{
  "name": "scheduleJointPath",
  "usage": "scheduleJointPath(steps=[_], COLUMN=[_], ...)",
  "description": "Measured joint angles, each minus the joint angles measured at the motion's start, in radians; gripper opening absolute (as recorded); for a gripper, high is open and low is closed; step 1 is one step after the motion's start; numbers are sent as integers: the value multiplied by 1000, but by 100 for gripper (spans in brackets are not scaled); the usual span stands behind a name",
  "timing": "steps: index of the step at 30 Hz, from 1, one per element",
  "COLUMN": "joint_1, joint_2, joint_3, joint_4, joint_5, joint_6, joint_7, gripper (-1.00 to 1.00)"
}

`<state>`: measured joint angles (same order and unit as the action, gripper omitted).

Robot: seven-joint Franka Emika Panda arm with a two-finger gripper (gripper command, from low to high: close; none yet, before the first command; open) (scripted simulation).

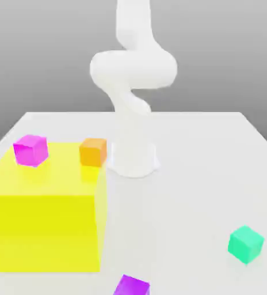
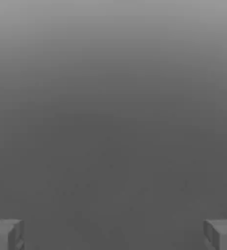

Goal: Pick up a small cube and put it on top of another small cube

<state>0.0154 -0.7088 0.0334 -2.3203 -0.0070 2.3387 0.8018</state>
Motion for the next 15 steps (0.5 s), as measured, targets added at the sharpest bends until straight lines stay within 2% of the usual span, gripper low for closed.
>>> scheduleJointPath(steps=[15], joint_1=[105], joint_2=[549], joint_3=[203], joint_4=[-122], joint_5=[-81], joint_6=[233], joint_7=[40], gripper=[0])
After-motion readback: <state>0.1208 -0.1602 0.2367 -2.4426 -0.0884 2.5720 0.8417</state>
